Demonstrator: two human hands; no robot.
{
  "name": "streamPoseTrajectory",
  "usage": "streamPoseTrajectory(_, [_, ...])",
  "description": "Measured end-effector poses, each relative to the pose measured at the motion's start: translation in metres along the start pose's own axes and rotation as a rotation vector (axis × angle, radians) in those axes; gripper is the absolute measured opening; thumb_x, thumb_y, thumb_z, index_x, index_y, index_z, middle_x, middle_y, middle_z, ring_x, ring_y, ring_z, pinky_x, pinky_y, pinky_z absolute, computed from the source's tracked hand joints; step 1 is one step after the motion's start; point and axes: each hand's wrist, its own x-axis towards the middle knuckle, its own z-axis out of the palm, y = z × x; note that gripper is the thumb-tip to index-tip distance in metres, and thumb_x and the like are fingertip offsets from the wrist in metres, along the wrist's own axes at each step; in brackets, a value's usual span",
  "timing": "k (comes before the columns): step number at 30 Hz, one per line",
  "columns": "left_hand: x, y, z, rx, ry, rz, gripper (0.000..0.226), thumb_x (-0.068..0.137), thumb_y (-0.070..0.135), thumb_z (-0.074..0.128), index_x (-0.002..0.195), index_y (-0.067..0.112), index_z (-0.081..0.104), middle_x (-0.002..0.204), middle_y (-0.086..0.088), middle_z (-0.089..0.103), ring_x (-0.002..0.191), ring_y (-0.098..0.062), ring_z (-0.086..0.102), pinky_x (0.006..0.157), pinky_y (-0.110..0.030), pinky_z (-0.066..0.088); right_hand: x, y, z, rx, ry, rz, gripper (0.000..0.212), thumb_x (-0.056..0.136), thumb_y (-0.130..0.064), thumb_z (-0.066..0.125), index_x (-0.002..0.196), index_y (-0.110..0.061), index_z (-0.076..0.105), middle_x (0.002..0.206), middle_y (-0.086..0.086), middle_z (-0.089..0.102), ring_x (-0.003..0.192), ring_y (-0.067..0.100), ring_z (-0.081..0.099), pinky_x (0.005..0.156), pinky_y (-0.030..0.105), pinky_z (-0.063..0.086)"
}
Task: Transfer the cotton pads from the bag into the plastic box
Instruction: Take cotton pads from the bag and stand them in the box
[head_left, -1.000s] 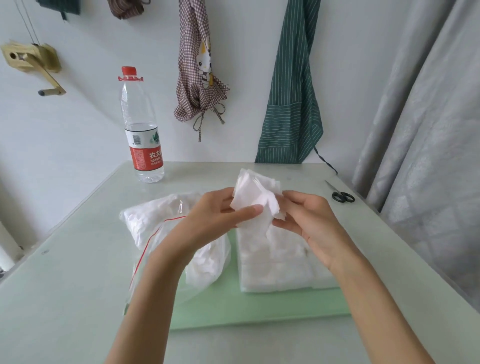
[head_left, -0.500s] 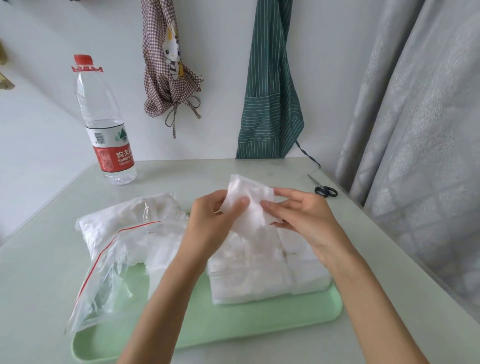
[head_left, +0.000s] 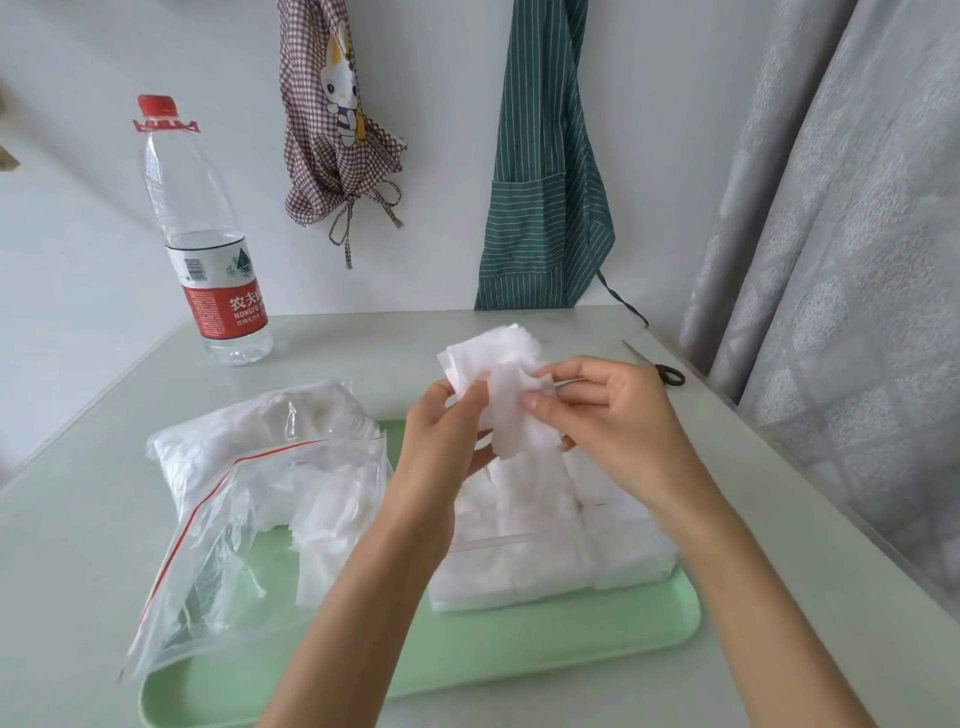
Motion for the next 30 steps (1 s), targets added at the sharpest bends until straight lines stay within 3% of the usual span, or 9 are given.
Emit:
streamPoseTrajectory(5, [0.000,0.000,0.003,-0.021,-0.013,-0.031,0.024,0.096,0.024,0.050,0.098,0.009,0.068,0.092,-0.005,0.070,0.091,-0.016,0.067,0.082,-0.026,0.053,0.000,0.011,0.016,-0.208,0.290,-0.070,0.013,0.075,-0.033,0.070,0.085,-0.029,0.062,0.073,-0.012,0.065,0.062,-0.001,0.059,0.060,0.019,0.047])
streamPoseTrajectory(8, [-0.005,0.001,0.006,-0.009,-0.010,0.026,0.027,0.096,0.030,0.049,0.102,0.012,0.069,0.103,-0.003,0.070,0.102,-0.011,0.063,0.096,-0.023,0.046,0.001,0.012,0.018,-0.103,0.205,0.108,0.018,0.082,-0.042,0.062,0.089,-0.025,0.064,0.083,-0.014,0.066,0.073,0.000,0.061,0.063,0.013,0.045])
streamPoseTrajectory(10, [-0.009,0.003,0.009,0.004,-0.023,0.101,0.025,0.097,0.028,0.047,0.096,0.016,0.069,0.090,0.010,0.072,0.086,0.007,0.062,0.078,-0.004,0.045,0.001,0.015,0.018,-0.119,0.199,0.125,0.026,0.083,-0.038,0.061,0.071,-0.016,0.066,0.069,-0.001,0.066,0.066,0.009,0.059,0.058,0.018,0.042])
streamPoseTrajectory(12, [-0.013,0.005,0.011,0.025,-0.008,0.156,0.024,0.098,0.025,0.046,0.093,0.019,0.069,0.078,0.018,0.070,0.070,0.016,0.059,0.059,0.003,0.039,0.001,0.016,0.016,-0.159,0.265,0.045,0.032,0.081,-0.033,0.065,0.063,-0.007,0.061,0.065,0.013,0.065,0.058,0.012,0.052,0.055,0.024,0.038])
streamPoseTrajectory(15, [-0.012,0.006,0.011,0.083,0.019,0.225,0.027,0.099,0.026,0.044,0.101,0.014,0.068,0.087,0.007,0.071,0.074,0.007,0.061,0.062,0.000,0.042,-0.001,0.006,0.010,-0.067,0.275,-0.070,0.028,0.079,-0.029,0.072,0.066,-0.007,0.061,0.056,0.003,0.067,0.049,0.008,0.058,0.052,0.021,0.044])
streamPoseTrajectory(20, [-0.012,0.013,0.005,0.066,0.095,0.236,0.024,0.099,0.025,0.044,0.097,0.019,0.068,0.071,0.021,0.068,0.067,0.013,0.059,0.063,0.000,0.042,-0.005,-0.008,-0.017,0.155,0.301,-0.060,0.009,0.079,-0.015,0.074,0.079,-0.017,0.065,0.059,-0.009,0.070,0.051,0.000,0.060,0.055,0.013,0.050])
streamPoseTrajectory(22, [-0.009,0.018,-0.002,0.078,0.099,0.229,0.023,0.099,0.026,0.045,0.093,0.021,0.067,0.073,0.020,0.068,0.071,0.008,0.061,0.072,-0.005,0.046,0.001,-0.006,-0.036,0.014,0.245,-0.043,0.011,0.078,-0.014,0.075,0.078,-0.017,0.065,0.055,-0.010,0.068,0.047,-0.001,0.057,0.052,0.010,0.048])
streamPoseTrajectory(26, [-0.003,0.022,-0.017,0.154,0.074,0.207,0.023,0.097,0.030,0.048,0.082,0.023,0.064,0.086,0.000,0.053,0.081,-0.009,0.046,0.089,-0.033,0.043,0.026,0.000,-0.062,-0.546,-0.143,0.047,0.015,0.072,-0.022,0.081,0.078,-0.017,0.069,0.049,-0.010,0.061,0.042,-0.005,0.050,0.050,0.006,0.037])
streamPoseTrajectory(30, [-0.004,0.027,-0.021,0.167,0.066,0.192,0.023,0.097,0.028,0.048,0.082,0.024,0.065,0.062,0.019,0.057,0.063,0.002,0.051,0.098,-0.034,0.047,0.041,0.013,-0.060,-0.926,-0.398,0.049,0.016,0.065,-0.040,0.084,0.070,-0.035,0.069,0.048,-0.014,0.051,0.050,-0.001,0.049,0.056,0.019,0.036])
